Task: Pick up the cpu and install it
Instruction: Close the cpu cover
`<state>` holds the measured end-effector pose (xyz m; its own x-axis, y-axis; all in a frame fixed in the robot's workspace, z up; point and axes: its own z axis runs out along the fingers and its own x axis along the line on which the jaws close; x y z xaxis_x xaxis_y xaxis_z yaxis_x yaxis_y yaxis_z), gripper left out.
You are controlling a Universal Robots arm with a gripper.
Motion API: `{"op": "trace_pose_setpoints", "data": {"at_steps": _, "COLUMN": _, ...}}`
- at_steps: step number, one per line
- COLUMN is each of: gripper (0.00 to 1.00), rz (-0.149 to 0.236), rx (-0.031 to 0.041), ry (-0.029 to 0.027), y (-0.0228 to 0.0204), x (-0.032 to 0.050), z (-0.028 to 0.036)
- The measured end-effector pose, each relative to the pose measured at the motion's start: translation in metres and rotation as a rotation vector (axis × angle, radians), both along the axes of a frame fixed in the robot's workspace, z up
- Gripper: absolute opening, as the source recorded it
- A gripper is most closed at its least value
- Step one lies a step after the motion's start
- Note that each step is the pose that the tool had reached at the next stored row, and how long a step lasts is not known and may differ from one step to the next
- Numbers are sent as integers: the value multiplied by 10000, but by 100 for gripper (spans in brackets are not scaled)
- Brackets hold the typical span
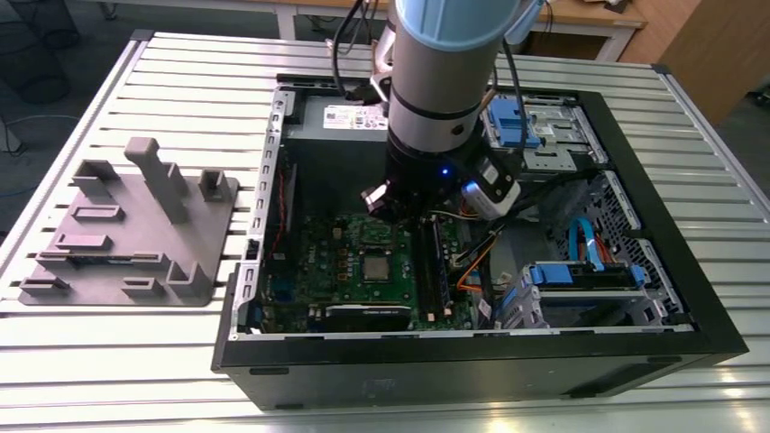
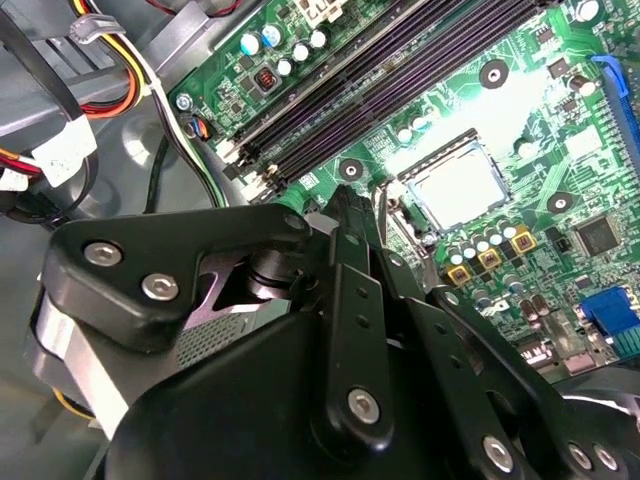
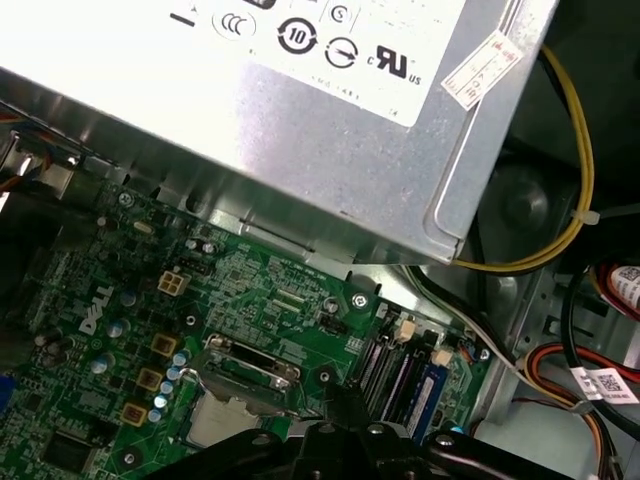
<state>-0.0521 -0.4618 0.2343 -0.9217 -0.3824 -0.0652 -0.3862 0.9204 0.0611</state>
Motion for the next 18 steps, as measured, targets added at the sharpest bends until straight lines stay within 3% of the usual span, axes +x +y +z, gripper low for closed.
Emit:
{"op": "trace_pose_setpoints", "data": {"at_steps": 11, "gripper": 11, "rz": 1, "rx": 0, "ry": -2, "y": 54, "x": 1, "z": -1}}
{"op": "trace_pose_setpoints", "data": {"at_steps": 18, "gripper": 11, "rz": 8, "rx": 0, "ry": -2, "y": 57, "x": 0, "z": 0}}
